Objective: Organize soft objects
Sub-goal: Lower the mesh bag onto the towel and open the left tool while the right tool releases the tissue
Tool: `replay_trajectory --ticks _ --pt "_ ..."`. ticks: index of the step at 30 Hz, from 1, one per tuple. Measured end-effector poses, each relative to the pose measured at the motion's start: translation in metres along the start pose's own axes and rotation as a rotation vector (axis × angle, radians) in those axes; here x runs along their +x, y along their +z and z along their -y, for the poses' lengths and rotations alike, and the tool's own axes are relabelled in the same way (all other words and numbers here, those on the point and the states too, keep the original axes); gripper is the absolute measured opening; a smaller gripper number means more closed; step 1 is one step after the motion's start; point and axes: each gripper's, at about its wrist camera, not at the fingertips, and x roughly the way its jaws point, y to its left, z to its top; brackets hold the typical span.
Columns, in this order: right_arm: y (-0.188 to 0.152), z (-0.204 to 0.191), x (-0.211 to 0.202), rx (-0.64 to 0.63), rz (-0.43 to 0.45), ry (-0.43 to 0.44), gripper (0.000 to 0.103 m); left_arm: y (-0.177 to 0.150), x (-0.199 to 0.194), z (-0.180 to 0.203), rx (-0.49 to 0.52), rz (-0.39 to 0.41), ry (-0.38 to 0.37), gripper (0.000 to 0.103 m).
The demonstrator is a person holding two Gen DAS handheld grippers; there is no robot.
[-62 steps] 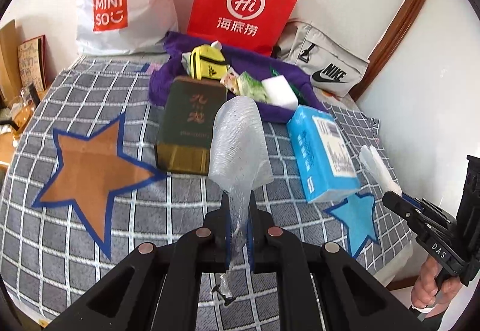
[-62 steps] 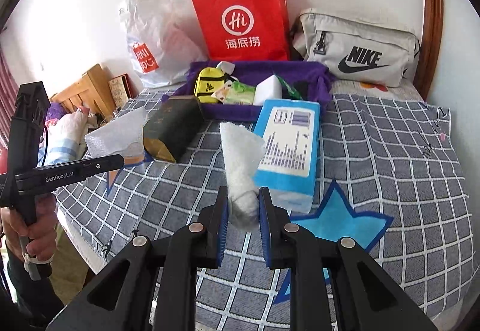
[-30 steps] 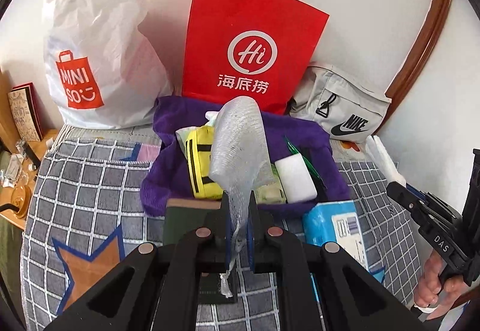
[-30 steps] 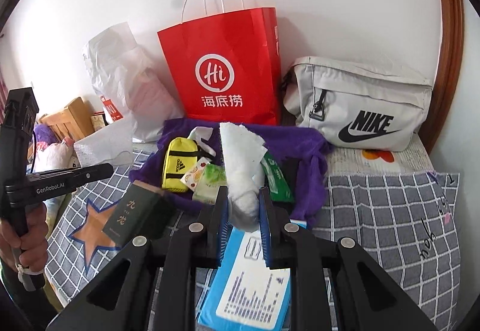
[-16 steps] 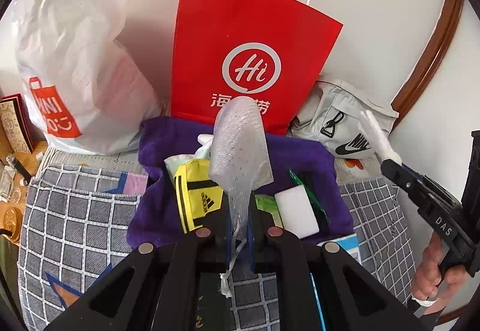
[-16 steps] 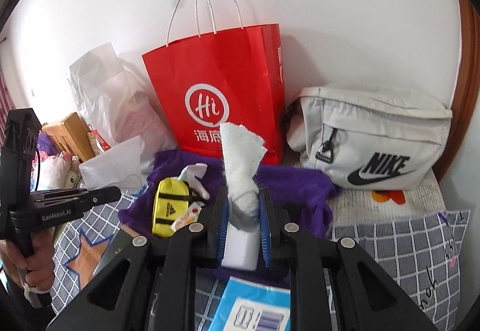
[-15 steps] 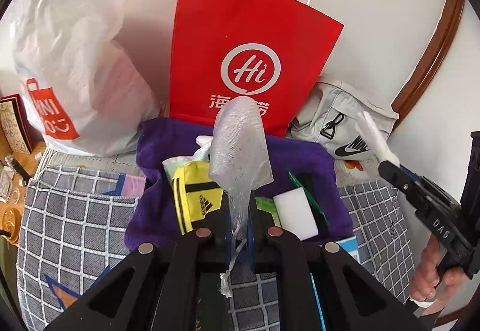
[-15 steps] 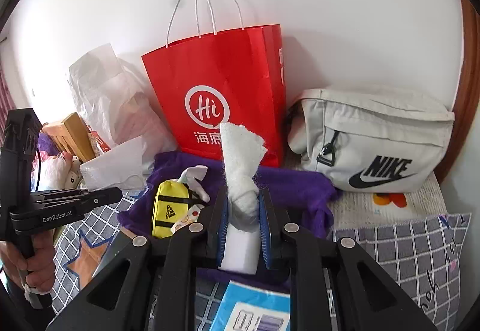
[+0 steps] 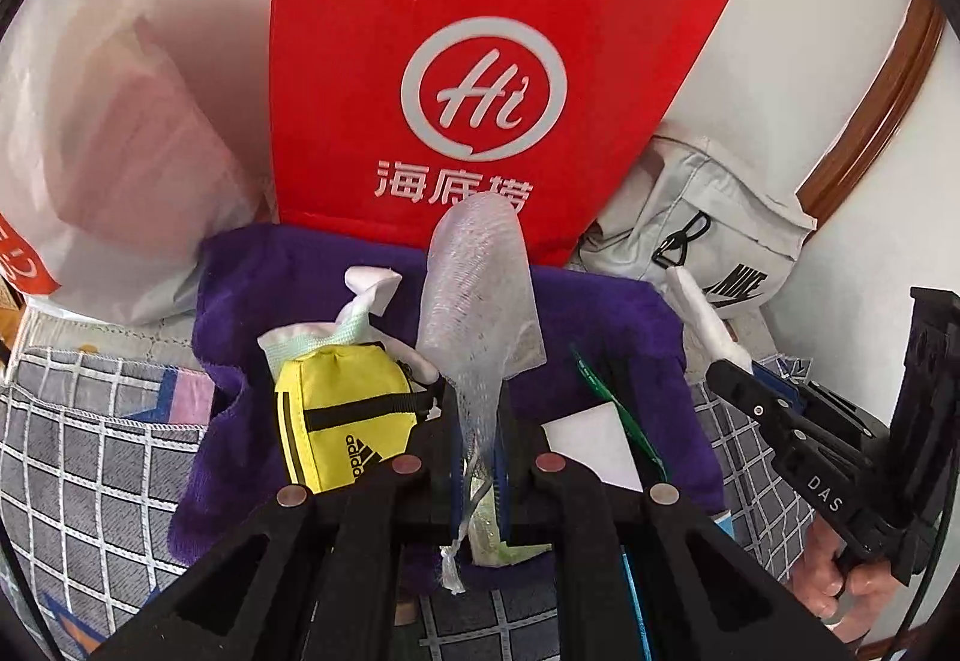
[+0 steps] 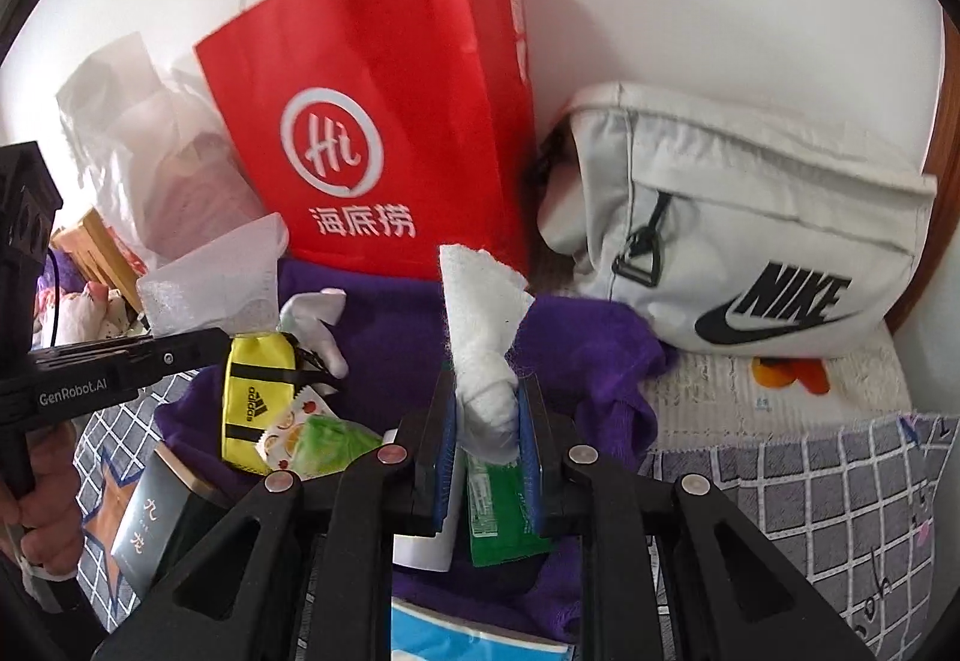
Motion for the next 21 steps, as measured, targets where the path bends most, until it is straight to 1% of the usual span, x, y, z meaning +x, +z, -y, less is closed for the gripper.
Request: replay_trajectory --ticks 2,5,10,13,16,21 --pt "-0.001 0.004 0.009 0.004 -0.022 0.0 0.019 -0.002 0.004 -0.003 0.0 -0.02 0.0 0.008" --pt "-0.001 0.008 0.019 0.008 -0.041 -0.017 0.019 -0.003 0.007 -0.009 -0.006 -0.025 0.005 0.008" --pt "-0.005 0.014 0.035 0.021 -0.088 -0.026 0.019 -0.004 0.02 -0.019 -0.035 -0.066 -0.013 0.008" --pt "-0.008 0.018 0.043 0.036 -0.115 -0.012 0.019 -0.006 0.027 -0.02 -0.039 -0.082 -0.005 0.008" --pt "-0.012 0.021 0.049 0.033 -0.135 -0.018 0.019 -0.007 0.032 -0.018 -0.037 -0.095 -0.009 0.008" --pt "-0.014 0.021 0.057 0.045 -0.162 -0.01 0.019 -0.009 0.033 -0.016 -0.028 -0.1 0.006 0.008"
